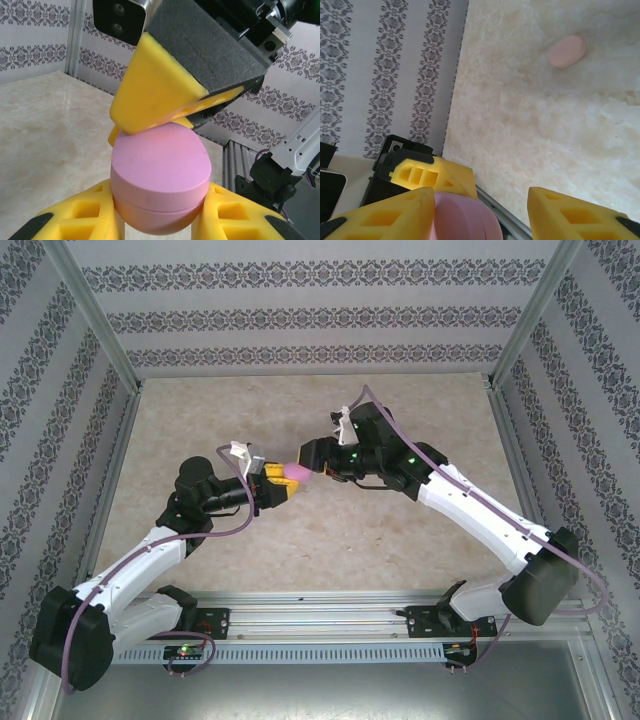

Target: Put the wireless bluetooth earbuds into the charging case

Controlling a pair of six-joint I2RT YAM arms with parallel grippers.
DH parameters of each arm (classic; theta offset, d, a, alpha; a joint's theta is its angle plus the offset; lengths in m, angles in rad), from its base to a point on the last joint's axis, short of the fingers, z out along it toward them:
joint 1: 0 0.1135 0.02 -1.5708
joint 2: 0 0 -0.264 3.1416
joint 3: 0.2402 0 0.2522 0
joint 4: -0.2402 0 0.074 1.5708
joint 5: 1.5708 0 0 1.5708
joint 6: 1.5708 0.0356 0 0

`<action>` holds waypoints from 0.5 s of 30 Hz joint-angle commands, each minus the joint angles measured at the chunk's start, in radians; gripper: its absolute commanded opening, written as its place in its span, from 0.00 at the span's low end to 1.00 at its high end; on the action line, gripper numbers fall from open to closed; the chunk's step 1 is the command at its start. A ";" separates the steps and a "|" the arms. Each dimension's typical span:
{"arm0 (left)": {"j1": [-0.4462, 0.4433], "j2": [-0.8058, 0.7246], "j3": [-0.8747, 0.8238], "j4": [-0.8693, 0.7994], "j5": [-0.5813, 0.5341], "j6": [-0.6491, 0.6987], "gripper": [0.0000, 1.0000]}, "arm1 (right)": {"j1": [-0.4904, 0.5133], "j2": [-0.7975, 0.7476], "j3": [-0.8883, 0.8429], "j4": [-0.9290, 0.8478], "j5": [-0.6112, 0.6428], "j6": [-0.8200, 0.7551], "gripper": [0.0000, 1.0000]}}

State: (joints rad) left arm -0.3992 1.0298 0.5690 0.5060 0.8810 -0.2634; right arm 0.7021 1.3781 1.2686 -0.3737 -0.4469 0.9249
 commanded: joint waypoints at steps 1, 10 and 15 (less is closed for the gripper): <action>-0.007 0.002 0.025 0.097 -0.007 -0.031 0.20 | -0.002 -0.029 -0.041 0.101 -0.064 0.078 0.52; -0.007 0.010 0.028 0.085 -0.023 -0.022 0.20 | 0.002 0.002 -0.096 0.287 -0.179 0.202 0.47; -0.007 0.008 0.034 0.042 -0.054 0.006 0.21 | 0.012 0.015 -0.118 0.373 -0.212 0.261 0.41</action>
State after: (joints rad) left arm -0.3988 1.0378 0.5694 0.5392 0.8490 -0.2771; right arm 0.6952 1.3777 1.1637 -0.1215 -0.5713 1.1259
